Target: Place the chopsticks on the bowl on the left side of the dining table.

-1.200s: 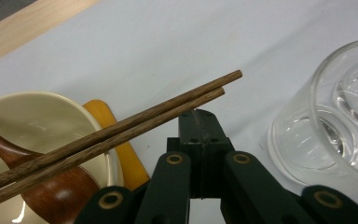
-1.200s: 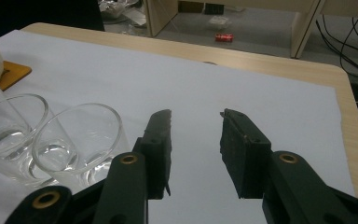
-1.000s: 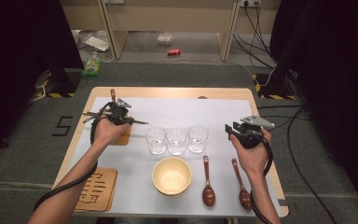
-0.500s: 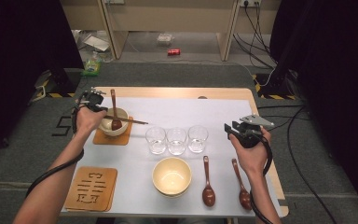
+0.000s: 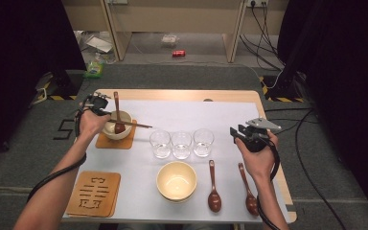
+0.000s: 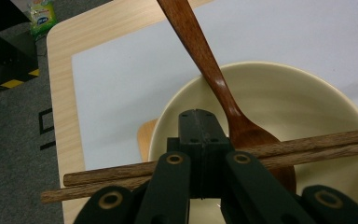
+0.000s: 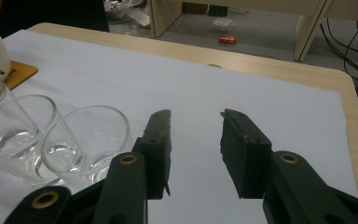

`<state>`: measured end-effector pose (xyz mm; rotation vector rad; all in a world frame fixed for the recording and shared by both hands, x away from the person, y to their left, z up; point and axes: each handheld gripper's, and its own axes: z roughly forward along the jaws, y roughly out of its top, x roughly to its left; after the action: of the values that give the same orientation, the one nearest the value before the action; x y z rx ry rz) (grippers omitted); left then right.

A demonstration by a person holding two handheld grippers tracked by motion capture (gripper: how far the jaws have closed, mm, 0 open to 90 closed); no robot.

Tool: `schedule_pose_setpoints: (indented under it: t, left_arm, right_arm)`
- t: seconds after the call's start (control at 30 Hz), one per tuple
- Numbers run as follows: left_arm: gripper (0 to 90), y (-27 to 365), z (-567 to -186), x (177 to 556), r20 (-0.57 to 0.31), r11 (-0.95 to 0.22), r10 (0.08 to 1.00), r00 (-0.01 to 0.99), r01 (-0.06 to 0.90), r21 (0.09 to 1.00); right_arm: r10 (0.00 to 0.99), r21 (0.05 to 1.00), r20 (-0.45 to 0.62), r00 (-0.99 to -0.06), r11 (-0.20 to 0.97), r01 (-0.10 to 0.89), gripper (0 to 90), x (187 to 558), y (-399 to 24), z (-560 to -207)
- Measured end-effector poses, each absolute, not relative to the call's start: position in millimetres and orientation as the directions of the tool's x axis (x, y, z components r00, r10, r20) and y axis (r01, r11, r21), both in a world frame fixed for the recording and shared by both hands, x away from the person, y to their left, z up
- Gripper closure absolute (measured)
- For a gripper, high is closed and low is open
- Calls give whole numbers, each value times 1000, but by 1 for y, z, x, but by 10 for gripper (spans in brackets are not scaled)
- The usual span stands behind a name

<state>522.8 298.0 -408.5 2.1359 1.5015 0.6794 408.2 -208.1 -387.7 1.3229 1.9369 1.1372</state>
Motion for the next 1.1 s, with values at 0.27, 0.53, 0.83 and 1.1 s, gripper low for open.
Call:
schedule_pose_setpoints:
  t: [0.27, 0.53, 0.83, 1.1]
  left_arm:
    - [900, 299, -408, 521, 152, -321, 945, 289, 733, 600]
    - [900, 300, -407, 518, 160, -328, 943, 291, 738, 590]
    - [900, 302, -408, 516, 154, -325, 944, 291, 753, 573]
    - [900, 303, -409, 513, 154, -328, 943, 294, 753, 571]
  right_arm:
    - [923, 861, 33, -383, 169, 481, 628, 408, -208, -388]
    - [921, 861, 33, -388, 171, 479, 628, 408, -206, -387]
    - [919, 861, 32, -393, 174, 478, 628, 409, -205, -389]
    - [919, 860, 30, -394, 177, 479, 627, 409, -204, -388]
